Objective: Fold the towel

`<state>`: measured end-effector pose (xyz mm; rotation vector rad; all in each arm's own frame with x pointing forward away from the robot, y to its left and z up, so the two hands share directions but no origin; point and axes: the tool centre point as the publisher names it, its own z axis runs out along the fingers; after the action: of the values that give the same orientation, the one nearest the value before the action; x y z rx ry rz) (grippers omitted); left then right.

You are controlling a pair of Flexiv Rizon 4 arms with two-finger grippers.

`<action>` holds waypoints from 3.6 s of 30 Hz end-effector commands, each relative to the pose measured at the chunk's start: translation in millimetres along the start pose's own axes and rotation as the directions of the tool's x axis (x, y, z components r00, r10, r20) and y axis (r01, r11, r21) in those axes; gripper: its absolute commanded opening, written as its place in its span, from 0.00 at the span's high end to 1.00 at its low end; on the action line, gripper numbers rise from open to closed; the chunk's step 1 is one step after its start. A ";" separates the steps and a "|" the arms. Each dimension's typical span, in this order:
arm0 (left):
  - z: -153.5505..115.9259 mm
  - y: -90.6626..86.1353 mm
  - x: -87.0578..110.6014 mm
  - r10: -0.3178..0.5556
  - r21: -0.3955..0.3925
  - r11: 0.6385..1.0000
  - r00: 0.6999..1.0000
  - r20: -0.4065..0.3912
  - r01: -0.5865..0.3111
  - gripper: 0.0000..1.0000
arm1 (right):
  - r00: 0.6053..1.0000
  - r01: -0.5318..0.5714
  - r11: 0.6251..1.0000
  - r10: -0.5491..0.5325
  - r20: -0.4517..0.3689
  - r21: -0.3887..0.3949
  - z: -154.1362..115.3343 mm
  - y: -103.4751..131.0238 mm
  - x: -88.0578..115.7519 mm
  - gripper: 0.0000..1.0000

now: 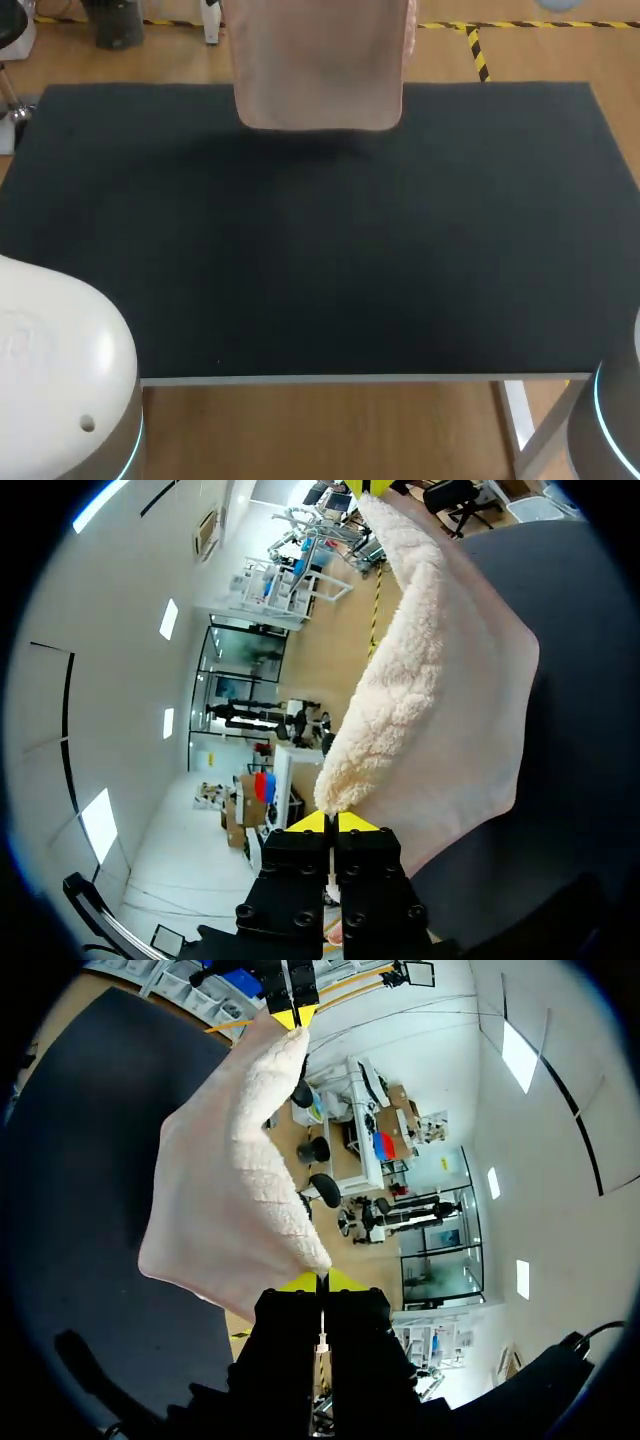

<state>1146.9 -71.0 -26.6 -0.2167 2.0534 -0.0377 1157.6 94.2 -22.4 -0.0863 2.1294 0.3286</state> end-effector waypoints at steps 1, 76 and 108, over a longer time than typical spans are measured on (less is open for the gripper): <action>6.8 1.4 14.6 0.010 -0.004 1.000 0.999 -0.037 -0.010 1.00 | 0.999 0.013 1.000 -0.013 -0.042 -0.002 10.5 2.1 10.9 1.00; 77.8 54.6 325.0 -0.059 -0.085 0.996 0.685 -0.726 -0.004 1.00 | 0.743 -0.184 0.937 0.331 -0.581 0.298 93.0 -59.2 319.7 1.00; 117.8 72.8 324.6 -0.150 -0.133 0.988 0.629 -0.763 0.074 0.00 | 0.788 -0.278 0.871 0.448 -0.421 0.406 139.3 -81.5 310.5 0.00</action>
<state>1095.9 -56.2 -376.4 -0.4469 2.9248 -0.1056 1123.1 79.0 -371.9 0.5065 2.7233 0.1730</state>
